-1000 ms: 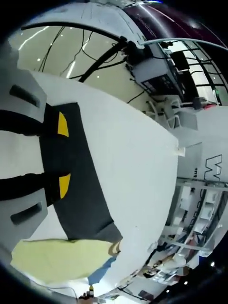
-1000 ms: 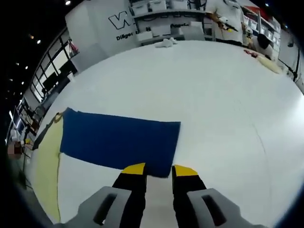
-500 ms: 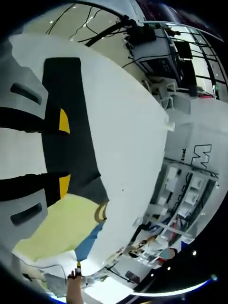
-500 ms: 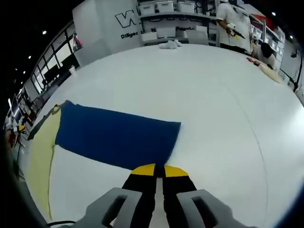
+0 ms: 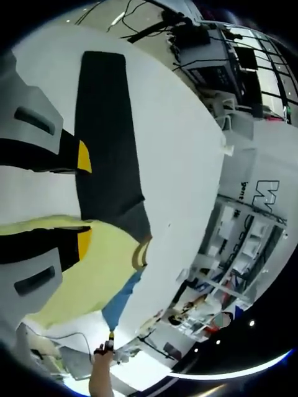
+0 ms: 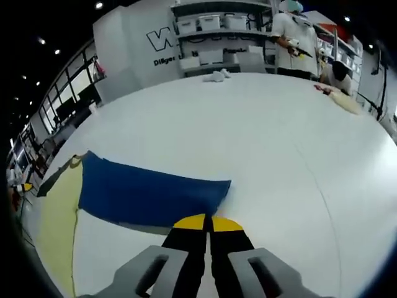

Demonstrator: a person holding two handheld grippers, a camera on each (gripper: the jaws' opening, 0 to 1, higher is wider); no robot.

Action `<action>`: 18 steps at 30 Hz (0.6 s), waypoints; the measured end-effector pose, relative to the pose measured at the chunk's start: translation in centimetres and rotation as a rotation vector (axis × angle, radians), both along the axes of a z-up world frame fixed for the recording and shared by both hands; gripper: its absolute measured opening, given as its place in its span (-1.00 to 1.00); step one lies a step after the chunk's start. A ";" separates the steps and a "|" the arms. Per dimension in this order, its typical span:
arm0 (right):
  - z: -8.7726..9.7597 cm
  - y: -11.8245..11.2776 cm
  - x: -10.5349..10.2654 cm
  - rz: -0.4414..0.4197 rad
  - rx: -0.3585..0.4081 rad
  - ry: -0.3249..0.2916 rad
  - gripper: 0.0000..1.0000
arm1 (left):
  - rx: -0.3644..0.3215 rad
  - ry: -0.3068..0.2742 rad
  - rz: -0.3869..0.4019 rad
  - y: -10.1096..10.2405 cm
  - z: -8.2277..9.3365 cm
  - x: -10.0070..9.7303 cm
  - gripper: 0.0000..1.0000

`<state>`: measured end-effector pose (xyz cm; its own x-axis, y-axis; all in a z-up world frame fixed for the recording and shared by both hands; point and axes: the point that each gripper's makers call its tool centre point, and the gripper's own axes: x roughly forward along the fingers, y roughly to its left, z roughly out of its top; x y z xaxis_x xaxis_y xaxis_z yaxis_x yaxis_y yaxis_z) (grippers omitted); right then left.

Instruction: Fold the garment on the visible template until the final outline fits inside the template.

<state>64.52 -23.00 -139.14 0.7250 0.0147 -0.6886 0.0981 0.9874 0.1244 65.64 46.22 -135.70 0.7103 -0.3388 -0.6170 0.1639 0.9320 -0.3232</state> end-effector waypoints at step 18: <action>-3.2 -1.6 -1.7 -0.130 0.122 0.097 -0.82 | 0.018 0.005 -0.071 -2.3 0.9 -1.5 -0.29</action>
